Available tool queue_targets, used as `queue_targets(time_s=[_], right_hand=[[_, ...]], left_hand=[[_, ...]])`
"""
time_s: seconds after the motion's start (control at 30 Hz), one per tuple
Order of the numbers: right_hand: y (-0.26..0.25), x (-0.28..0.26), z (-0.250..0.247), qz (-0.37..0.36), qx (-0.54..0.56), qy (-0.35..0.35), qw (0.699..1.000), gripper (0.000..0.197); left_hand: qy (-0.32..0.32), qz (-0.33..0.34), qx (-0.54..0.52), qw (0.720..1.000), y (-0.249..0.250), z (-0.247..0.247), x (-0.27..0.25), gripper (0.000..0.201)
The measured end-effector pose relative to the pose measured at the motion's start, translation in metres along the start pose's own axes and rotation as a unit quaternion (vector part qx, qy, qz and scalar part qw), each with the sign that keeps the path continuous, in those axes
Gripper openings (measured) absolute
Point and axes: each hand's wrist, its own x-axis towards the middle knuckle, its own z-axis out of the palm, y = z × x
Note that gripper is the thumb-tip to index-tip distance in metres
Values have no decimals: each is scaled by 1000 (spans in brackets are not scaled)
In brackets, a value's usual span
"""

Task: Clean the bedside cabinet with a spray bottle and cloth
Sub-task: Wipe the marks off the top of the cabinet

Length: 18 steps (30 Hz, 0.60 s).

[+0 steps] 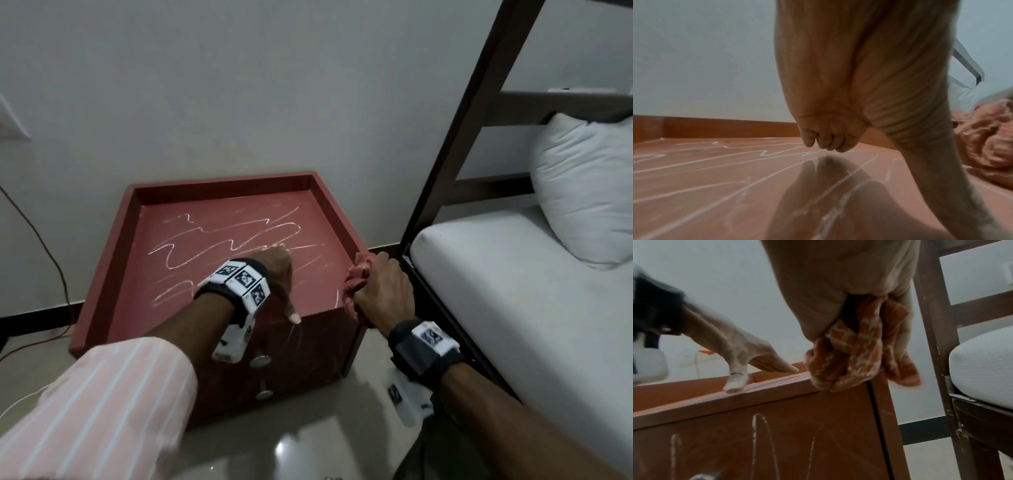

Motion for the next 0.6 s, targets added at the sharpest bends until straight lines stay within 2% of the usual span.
queue_targets(time_s=[0.07, 0.13, 0.17, 0.2, 0.27, 0.3, 0.37, 0.47, 0.53, 0.6], right_hand=[[2, -13, 0, -84, -6, 73, 994, 52], [-7, -7, -5, -193, 29, 156, 968, 67], [-14, 1, -6, -235, 26, 162, 958, 69], [-20, 10, -5, -258, -11, 132, 957, 68], [-32, 21, 2, -249, -111, 21, 962, 67], [-36, 25, 10, -222, -117, -44, 967, 70], [-46, 25, 29, -178, -53, -134, 973, 75], [-61, 9, 48, -216, 2, -170, 961, 72], [-53, -2, 50, -257, 49, -179, 948, 59], [-36, 2, 45, -248, 110, -191, 943, 45]], left_hand=[[12, -35, -9, 999, -5, 6, -15, 131], [30, -55, -36, 997, -7, 7, -24, 127], [37, -61, -44, 996, -7, 7, -28, 129], [44, -67, -53, 995, -6, 8, -29, 130], [64, -77, -67, 993, -3, 12, -31, 121], [73, -84, -73, 991, -2, 14, -31, 113], [73, -89, -81, 990, -3, 15, -30, 90], [73, -92, -70, 991, -8, 13, -26, 78], [62, -88, -49, 993, -8, 8, -25, 77], [43, -82, -34, 995, -7, 4, -28, 77]])
